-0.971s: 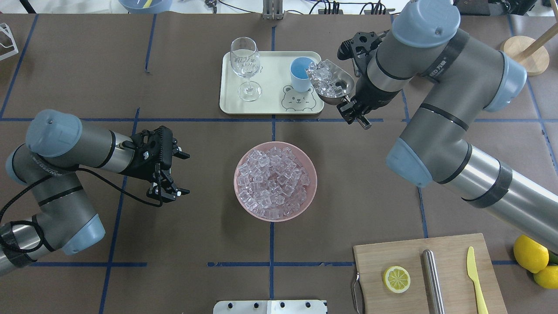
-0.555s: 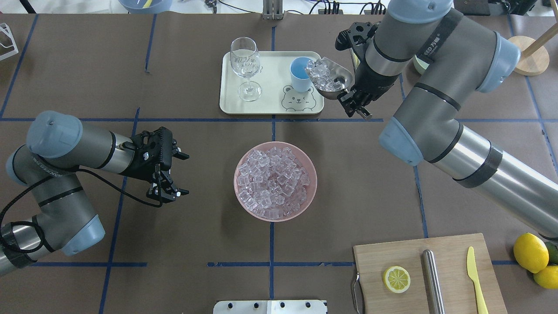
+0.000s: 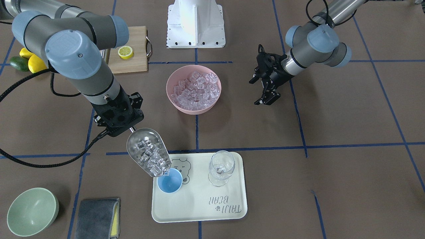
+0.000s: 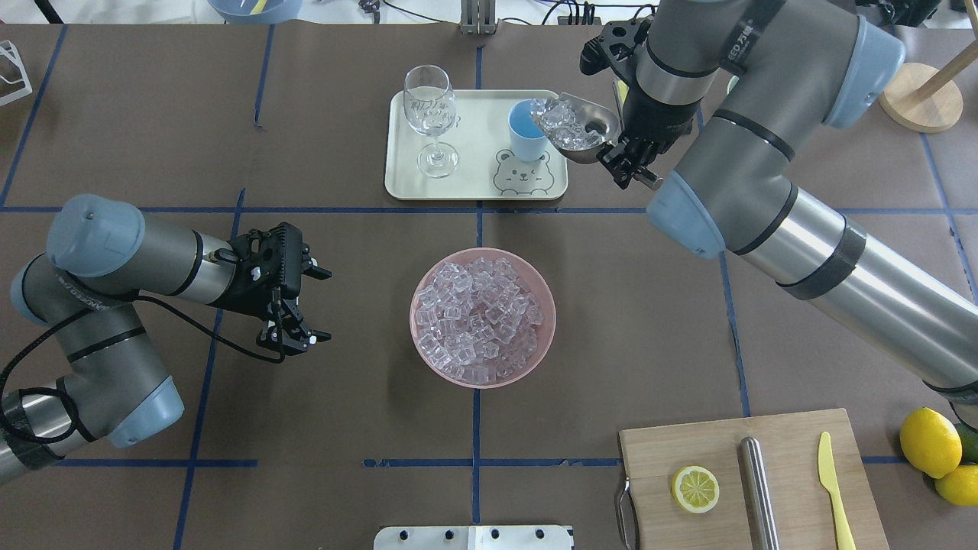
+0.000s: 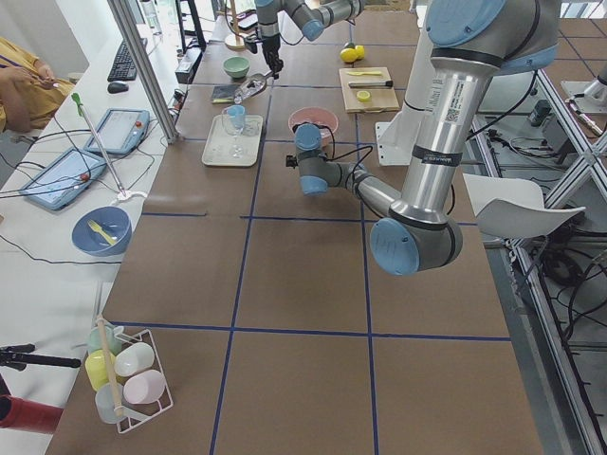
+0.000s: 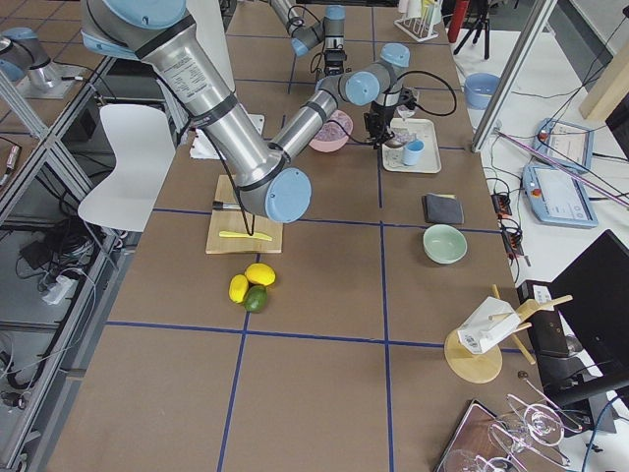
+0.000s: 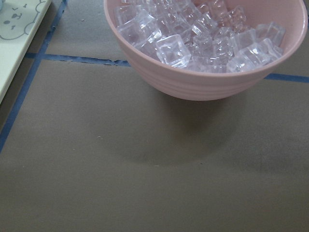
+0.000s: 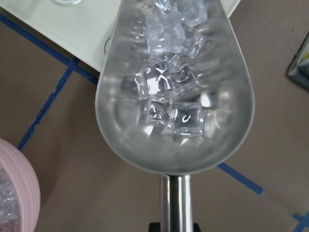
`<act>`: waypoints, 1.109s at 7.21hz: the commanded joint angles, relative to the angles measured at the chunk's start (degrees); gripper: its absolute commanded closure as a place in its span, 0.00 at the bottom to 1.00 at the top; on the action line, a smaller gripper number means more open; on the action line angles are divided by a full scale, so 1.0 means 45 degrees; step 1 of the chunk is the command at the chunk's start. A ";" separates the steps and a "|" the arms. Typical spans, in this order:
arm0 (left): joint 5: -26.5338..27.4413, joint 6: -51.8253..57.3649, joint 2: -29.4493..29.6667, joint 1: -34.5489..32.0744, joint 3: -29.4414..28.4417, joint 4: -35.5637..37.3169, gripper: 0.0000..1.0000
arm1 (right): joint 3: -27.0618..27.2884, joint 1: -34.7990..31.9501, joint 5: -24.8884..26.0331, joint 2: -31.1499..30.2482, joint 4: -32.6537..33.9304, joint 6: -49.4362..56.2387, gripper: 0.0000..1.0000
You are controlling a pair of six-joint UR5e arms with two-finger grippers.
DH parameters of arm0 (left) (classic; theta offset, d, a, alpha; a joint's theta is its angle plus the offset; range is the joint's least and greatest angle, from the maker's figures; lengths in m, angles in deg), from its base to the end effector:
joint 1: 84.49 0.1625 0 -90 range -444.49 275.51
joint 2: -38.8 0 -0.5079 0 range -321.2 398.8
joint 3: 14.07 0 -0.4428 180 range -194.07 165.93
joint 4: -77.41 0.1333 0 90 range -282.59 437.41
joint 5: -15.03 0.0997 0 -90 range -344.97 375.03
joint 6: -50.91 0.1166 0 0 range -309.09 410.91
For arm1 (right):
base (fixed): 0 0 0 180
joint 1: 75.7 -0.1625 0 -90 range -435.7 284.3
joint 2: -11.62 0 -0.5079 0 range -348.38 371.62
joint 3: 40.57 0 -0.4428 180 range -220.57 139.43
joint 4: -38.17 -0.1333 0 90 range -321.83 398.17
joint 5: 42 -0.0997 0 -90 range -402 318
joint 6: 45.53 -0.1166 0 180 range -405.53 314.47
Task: Put ice in cup with scoop
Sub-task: 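Tilt the scoop over the blue cup with the right gripper to pour ice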
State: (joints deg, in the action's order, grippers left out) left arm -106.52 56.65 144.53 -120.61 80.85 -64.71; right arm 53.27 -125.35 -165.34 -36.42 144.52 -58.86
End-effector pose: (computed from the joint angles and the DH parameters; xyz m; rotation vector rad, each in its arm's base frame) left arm 0.5038 -0.4572 0.4294 1.0047 1.0063 1.2212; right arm -0.4542 -0.6415 0.2585 0.1915 -0.7440 -0.5980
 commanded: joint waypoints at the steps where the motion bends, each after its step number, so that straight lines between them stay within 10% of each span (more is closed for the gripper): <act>1: 0.0000 -0.0005 0.0000 0.0000 0.0019 0.0000 0.00 | -0.0538 -0.0080 0.0279 0.0692 0.0995 0.0793 1.00; 8: 0.0020 0.0014 -0.0039 0.0000 -0.0078 -0.0274 0.00 | -0.2000 -0.0236 0.0806 0.2446 0.3354 0.3116 1.00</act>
State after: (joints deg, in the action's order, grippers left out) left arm -106.44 56.68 144.38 -120.61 80.61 -65.85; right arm 46.74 -126.41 -162.24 -27.90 157.29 -45.91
